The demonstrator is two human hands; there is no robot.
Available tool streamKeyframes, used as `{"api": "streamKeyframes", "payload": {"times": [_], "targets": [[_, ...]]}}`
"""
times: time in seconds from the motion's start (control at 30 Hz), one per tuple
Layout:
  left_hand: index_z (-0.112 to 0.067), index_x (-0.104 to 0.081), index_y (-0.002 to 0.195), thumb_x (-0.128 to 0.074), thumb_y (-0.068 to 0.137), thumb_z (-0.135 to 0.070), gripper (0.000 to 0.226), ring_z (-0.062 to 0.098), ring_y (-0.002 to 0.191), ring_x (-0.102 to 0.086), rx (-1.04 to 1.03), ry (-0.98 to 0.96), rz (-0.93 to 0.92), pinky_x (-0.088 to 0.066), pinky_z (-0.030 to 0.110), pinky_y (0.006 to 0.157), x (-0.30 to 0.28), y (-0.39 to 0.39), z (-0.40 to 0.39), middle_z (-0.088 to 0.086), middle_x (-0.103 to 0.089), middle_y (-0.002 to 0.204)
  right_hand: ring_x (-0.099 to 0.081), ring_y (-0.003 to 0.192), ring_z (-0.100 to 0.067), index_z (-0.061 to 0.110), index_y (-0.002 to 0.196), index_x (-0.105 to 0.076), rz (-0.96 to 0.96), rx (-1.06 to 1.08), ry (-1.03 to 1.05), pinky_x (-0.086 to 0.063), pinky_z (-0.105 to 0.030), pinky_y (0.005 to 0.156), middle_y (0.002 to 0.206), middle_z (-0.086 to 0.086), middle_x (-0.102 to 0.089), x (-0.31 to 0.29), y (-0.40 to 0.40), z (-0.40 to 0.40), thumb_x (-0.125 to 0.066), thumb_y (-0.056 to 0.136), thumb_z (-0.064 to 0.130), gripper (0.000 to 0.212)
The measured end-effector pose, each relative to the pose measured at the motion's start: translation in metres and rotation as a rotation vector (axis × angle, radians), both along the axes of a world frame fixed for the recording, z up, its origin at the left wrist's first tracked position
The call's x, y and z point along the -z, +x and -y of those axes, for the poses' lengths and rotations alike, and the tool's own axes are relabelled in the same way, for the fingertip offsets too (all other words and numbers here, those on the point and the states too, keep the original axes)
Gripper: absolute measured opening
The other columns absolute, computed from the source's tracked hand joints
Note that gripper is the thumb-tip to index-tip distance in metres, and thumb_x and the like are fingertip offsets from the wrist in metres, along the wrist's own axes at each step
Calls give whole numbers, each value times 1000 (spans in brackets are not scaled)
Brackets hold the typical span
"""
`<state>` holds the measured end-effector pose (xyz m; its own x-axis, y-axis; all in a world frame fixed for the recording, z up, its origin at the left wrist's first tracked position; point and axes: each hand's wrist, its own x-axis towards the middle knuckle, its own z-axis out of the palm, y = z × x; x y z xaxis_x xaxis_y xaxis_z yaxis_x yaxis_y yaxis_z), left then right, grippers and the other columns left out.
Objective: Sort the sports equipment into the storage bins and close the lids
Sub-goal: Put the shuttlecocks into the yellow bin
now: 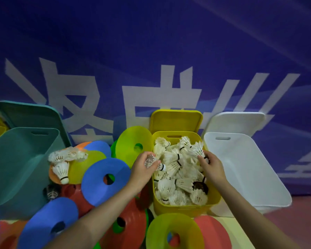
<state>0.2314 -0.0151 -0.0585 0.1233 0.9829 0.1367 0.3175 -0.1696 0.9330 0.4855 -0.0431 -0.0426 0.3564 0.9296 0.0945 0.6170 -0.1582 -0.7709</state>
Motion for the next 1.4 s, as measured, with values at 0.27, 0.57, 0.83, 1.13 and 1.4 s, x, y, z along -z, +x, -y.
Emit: {"api": "streamKeyframes", "payload": {"times": [0.27,0.57,0.83,1.13,1.4], "targets": [[-20,-58,100,-67,86,-23,16,7,97,-54,-93,-11,-25,-38,8,74,13,37,-12,-4,-58,102,-53,116,-14,19,132,-54,195,-325,-82,-39,-23,91,126,5,-59,27,9,2,-57,93,34,42],[-20,-56,110,-62,90,-26,22,7,102,-52,-182,25,-28,-40,18,81,14,47,-38,-6,-56,110,-52,108,-20,34,132,-53,587,-586,-146,-44,-33,84,110,2,-66,55,11,-17,-57,89,43,44],[-24,-49,111,-54,95,-31,18,5,91,-53,-203,29,39,-45,23,74,-1,87,-74,-6,-56,104,-48,107,-21,29,133,-54,574,-575,-46,-43,-32,84,106,1,-59,61,20,-5,-56,90,41,44],[-12,-57,118,-60,91,-31,33,26,114,-50,-124,-39,-384,-42,35,90,31,93,-115,9,-56,121,-45,111,-17,28,133,-52,407,-522,-70,-40,-29,82,108,3,-57,57,22,-2,-57,90,40,45],[-18,-67,109,-62,89,-33,26,24,115,-47,-17,91,-785,-45,37,85,28,82,-116,3,-61,111,-47,112,-15,28,129,-56,390,-518,-84,-44,-27,79,108,4,-58,56,20,-4,-58,90,41,41]]}}
